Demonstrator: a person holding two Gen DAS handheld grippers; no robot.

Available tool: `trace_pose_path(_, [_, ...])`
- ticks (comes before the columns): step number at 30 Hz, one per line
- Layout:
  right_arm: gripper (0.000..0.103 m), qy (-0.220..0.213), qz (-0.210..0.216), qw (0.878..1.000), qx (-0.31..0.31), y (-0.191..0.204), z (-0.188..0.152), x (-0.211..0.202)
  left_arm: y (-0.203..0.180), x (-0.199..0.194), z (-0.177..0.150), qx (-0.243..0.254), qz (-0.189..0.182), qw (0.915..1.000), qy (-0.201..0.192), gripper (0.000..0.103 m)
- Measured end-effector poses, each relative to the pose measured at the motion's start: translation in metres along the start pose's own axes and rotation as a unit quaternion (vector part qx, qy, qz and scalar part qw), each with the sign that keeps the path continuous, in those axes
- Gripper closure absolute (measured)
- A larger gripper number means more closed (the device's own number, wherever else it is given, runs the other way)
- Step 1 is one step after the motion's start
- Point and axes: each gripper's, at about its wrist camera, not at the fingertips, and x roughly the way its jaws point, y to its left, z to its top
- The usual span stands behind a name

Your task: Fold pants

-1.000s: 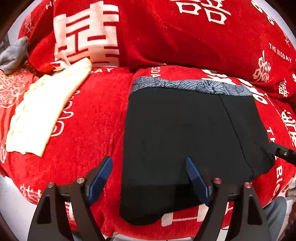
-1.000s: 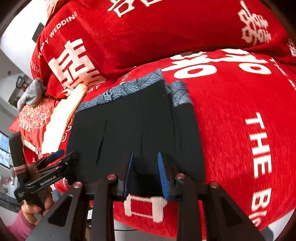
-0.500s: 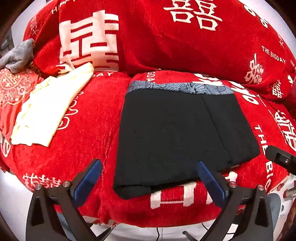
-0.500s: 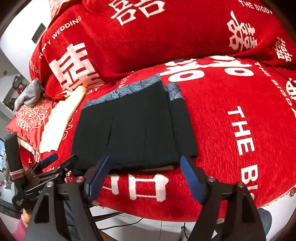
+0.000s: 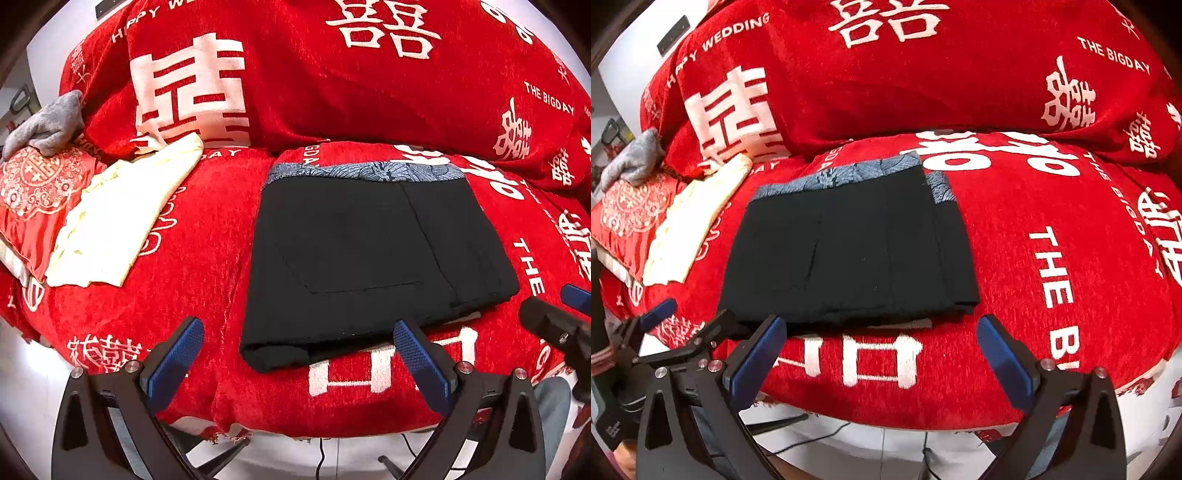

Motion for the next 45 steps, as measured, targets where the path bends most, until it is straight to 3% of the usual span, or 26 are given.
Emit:
trace_pose_path(4, [0.000, 0.016, -0.008, 1.000, -0.006, 0.003, -0.001, 0.003, -0.004, 0.001, -0.001, 0.008, 0.017, 0.9998, 0.004, 0.000])
trace_pose_path(11, [0.000, 0.019, -0.011, 1.000, 0.001, 0.000, -0.001, 0.006, -0.001, 0.008, -0.002, 0.003, 0.009, 0.9995, 0.029, 0.000])
trace_pose_path(22, [0.000, 0.021, -0.063, 0.997, -0.038, 0.008, -0.005, 0.011, -0.003, 0.006, -0.004, 0.012, 0.017, 0.9994, 0.027, 0.000])
trace_pose_path(45, [0.000, 0.018, -0.071, 0.996, -0.049, 0.010, -0.005, 0.012, -0.010, 0.008, -0.005, 0.025, 0.021, 0.9990, 0.029, 0.000])
